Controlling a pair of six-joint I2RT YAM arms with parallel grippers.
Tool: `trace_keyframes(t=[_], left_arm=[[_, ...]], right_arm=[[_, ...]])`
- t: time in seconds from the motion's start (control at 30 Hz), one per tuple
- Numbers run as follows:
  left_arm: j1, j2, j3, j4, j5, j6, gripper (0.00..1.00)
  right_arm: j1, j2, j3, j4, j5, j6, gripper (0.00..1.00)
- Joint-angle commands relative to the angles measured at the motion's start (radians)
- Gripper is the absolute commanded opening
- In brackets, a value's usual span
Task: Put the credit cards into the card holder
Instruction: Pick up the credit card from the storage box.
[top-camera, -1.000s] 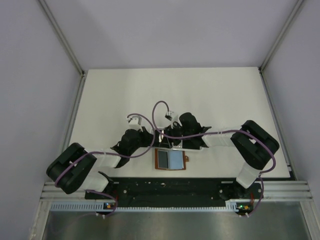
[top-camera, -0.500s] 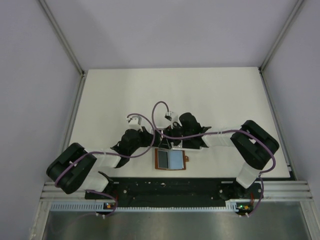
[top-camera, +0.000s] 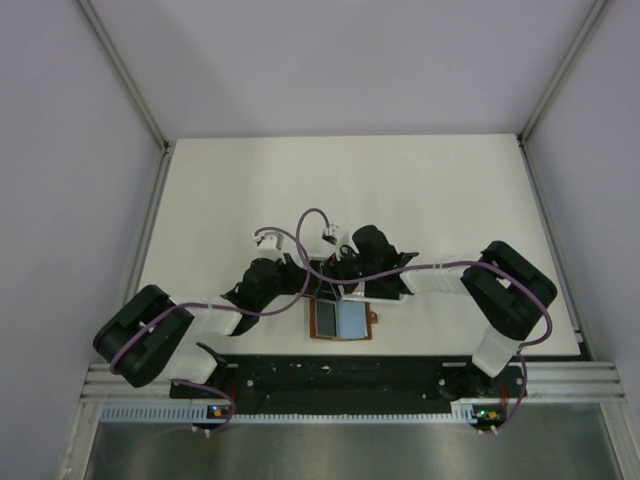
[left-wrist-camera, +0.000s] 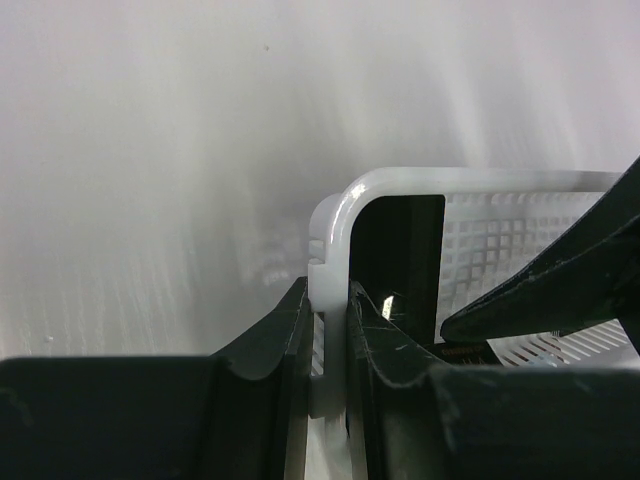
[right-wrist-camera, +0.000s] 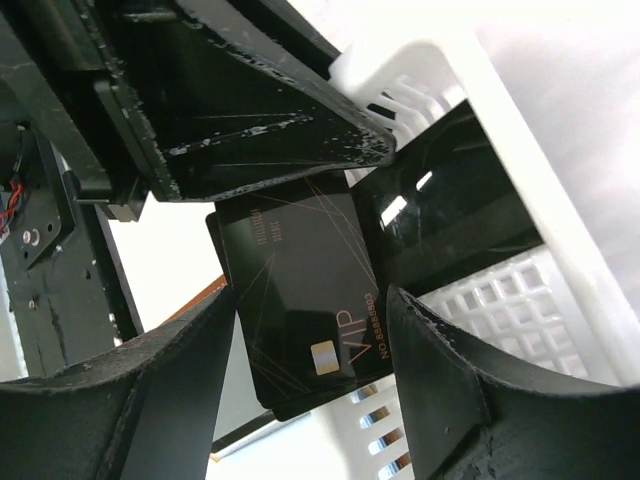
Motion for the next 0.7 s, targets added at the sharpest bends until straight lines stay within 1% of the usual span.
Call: trace_keyframes(t=[0.0, 0.1, 0.37, 0.67], left_arm=[[0.000, 0.004, 0.019, 0.105, 0.013, -0.030, 0.00], [0.000, 0.004, 0.017, 0.105, 0.013, -0.031, 0.00], [-0.001, -0.001, 0.014, 0.105, 0.010, -0.030, 0.00], [0.000, 0.001, 0.016, 0.104, 0.012, -0.025, 0.00]], right_arm=[[0.040, 0.003, 0.045, -0.046, 0.006, -0.060, 0.62], [0.044, 0.006, 0.050, -0.052, 0.015, -0.063, 0.61], [0.045, 0.015, 0.050, -0.054, 0.052, -0.042, 0.41], [0.044, 0.008, 0.047, -0.037, 0.133, 0.010, 0.25]])
